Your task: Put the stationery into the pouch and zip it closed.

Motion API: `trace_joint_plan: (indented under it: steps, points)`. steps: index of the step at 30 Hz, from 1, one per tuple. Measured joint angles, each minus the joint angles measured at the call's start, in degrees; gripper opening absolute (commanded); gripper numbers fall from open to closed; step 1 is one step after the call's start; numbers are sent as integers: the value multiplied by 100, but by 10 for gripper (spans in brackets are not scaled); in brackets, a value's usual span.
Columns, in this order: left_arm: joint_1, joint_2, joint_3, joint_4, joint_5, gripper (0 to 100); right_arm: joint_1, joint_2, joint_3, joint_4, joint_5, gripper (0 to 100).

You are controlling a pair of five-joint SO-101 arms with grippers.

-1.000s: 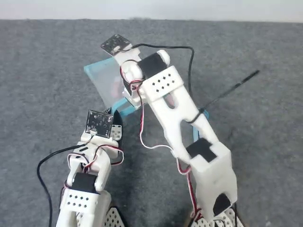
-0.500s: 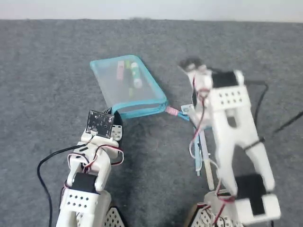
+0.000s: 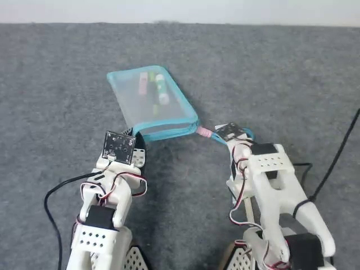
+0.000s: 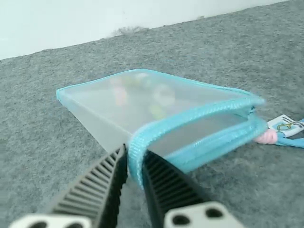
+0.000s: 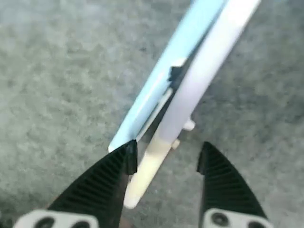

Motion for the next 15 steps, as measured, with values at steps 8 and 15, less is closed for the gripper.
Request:
trace_joint_plan:
  steps: [8,15]
  points:
    - [0,0,0,0,0,12,237,738,-123,-651,-9,13]
    - [0,0,0,0,0,12,1714,1389,-1521,-448,0,8]
